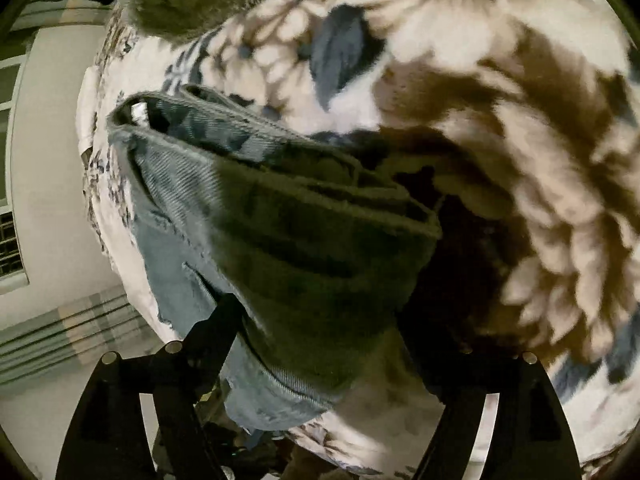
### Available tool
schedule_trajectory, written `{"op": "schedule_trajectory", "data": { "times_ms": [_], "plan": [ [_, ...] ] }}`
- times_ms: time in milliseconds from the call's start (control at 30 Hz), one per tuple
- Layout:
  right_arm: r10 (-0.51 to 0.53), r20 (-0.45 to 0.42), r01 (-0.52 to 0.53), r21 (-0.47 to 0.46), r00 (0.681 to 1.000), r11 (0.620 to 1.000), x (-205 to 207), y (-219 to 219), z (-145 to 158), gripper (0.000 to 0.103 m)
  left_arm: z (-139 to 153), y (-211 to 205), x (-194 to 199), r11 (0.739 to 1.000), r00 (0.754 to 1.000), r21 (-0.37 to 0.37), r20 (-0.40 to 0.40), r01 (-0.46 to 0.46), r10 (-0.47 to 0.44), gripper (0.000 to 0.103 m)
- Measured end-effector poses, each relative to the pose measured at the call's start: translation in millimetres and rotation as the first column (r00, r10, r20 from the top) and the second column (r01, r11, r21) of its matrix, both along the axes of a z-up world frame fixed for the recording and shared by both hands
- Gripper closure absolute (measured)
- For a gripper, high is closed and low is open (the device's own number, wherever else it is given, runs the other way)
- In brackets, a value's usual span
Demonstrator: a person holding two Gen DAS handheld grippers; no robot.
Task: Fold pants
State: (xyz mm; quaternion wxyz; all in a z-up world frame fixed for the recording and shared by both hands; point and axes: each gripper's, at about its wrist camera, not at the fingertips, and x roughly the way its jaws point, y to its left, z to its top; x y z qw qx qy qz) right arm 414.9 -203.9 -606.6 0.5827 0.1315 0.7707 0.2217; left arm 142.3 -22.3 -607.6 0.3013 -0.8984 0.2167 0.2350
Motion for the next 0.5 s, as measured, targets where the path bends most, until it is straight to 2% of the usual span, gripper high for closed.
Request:
{"op": "schedule_trajectory", "data": {
  "times_ms": [100,200,233,300,333,367,433,467,500],
  "plan": [
    [0.007,0.001,-0.007,-0.003,1.0,1.0,-0.9,2.4,-0.6,0.02,-6.7,-7.2,4.7,0.996,0.999,-0.069,-0.005,-0.052,0.051,0.049],
    [0.018,0.0,-0.018,0.0,1.0,1.0,2.3,0.4,-0.3,0.02,-6.7,-4.9,12.7,0.996,0.998,-0.067,-0.043,-0.053,0.05,0.049],
    [0.019,-0.001,-0.019,-0.001,1.0,1.0,3.1,1.8,-1.3,0.02,-5.5,-6.5,0.1,0.998,0.998,-0.054,-0.056,-0.041,0.038,0.049],
    [0.023,0.002,-0.023,-0.001,1.0,1.0,4.1,3.8,-0.8,0.023,5.4,3.7,11.7,0.999,0.996,0.001,-0.077,0.033,-0.032,0.06],
    [0.02,0.009,-0.02,0.001,1.0,1.0,4.6,5.3,0.5,0.027,15.6,11.6,20.2,0.994,0.994,0.06,-0.069,0.087,-0.083,0.074],
    [0.016,0.013,-0.016,0.01,1.0,1.0,4.9,6.7,1.6,0.037,23.5,17.9,25.5,0.986,0.991,0.11,-0.059,0.127,-0.121,0.078],
    [0.007,0.021,-0.008,0.023,1.0,1.0,5.0,7.7,5.6,0.041,44.4,30.7,35.7,0.953,0.982,0.239,-0.011,0.185,-0.188,0.079],
    [0.005,0.02,-0.005,0.036,1.0,0.999,4.7,7.4,7.3,0.042,54.8,35.4,39.3,0.933,0.978,0.308,0.039,0.185,-0.206,0.079],
    [0.002,0.014,-0.003,0.05,1.0,0.999,4.2,6.5,7.6,0.042,57.8,36.6,41.7,0.922,0.972,0.347,0.09,0.174,-0.217,0.079]
  ]
}}
